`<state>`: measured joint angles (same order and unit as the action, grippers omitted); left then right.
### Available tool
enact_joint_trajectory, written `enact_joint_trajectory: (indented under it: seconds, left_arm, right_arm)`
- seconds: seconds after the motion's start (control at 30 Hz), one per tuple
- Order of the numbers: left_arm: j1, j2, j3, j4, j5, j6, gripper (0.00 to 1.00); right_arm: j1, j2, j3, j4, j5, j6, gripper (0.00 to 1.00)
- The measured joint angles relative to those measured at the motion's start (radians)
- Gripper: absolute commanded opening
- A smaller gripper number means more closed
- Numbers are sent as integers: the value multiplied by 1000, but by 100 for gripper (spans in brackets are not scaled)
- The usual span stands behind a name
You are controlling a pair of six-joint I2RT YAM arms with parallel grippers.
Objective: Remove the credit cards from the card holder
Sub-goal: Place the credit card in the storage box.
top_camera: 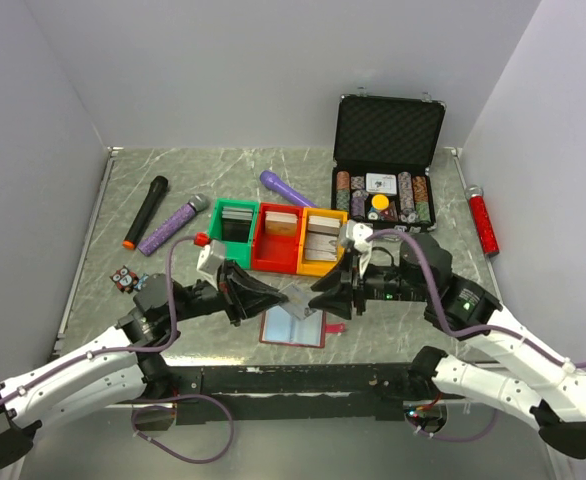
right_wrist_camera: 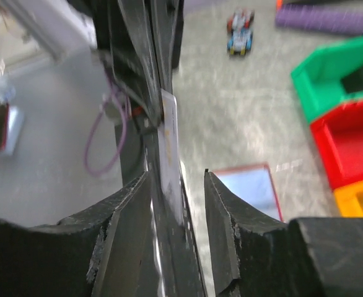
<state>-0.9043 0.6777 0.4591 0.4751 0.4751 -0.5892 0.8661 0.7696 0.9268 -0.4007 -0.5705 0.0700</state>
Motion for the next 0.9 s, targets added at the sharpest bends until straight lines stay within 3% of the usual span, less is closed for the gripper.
enact_joint_trajectory:
  seconds: [0.37, 0.9]
  left_arm:
    - [2, -28, -61, 191, -44, -100, 1]
    - [17, -121, -79, 195, -97, -107, 1]
  right_arm:
    - [-45, 74, 15, 255, -57, 168, 54]
    - [-111, 134, 14, 386, -327, 315, 42]
